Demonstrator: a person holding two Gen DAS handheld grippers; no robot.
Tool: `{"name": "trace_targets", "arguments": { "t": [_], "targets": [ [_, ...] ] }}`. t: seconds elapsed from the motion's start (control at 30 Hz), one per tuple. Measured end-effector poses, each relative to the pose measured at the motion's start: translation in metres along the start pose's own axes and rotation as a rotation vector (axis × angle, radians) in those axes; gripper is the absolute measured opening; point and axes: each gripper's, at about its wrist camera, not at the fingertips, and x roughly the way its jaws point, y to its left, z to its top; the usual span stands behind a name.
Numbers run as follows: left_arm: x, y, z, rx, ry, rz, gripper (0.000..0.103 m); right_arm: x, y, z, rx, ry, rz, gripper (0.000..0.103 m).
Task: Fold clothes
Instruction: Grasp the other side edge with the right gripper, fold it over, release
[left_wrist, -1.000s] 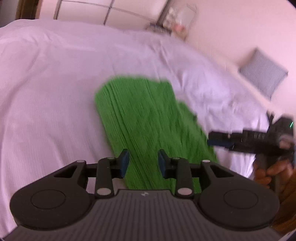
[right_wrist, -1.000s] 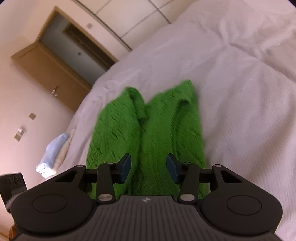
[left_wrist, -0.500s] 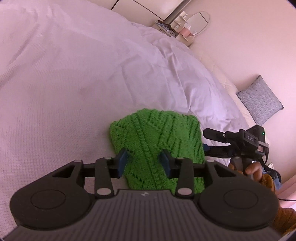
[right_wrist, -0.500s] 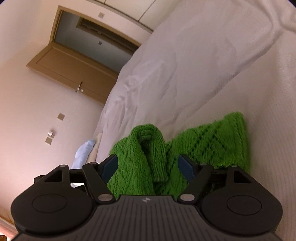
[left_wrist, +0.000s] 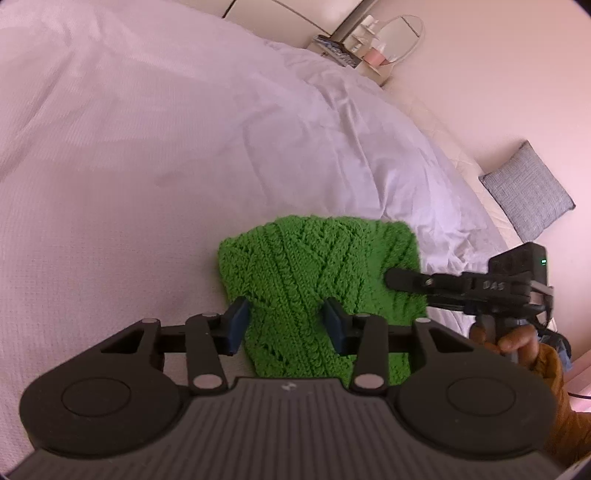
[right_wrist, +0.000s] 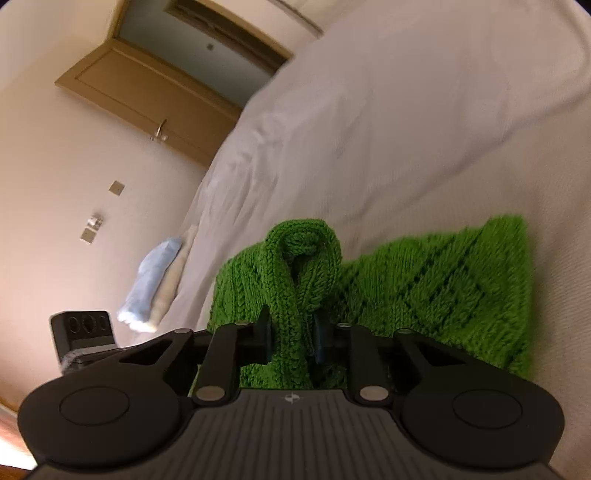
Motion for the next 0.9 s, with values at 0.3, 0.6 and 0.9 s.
{"name": "trace_targets", "arguments": {
  "t": [0.3, 0.6, 0.9],
  "targets": [
    [0.026, -0.039, 0.013, 0.093, 0.033, -0.036, 0.034, -0.068, -0.013, 0.005, 0.092, -0.137, -0.175, 0.019],
    [0.038, -0.038, 0.007, 0.068, 0.052, -0.021, 0.034, -0.064, -0.051, -0.003, 0.213, -0.095, -0.25, 0.02],
    [-0.004, -0.085, -0.016, 0.22, -0.002, 0.037, 0.034, -0.1, -0.005, -0.03, 0.03, -0.29, -0.443, 0.049]
  ]
}}
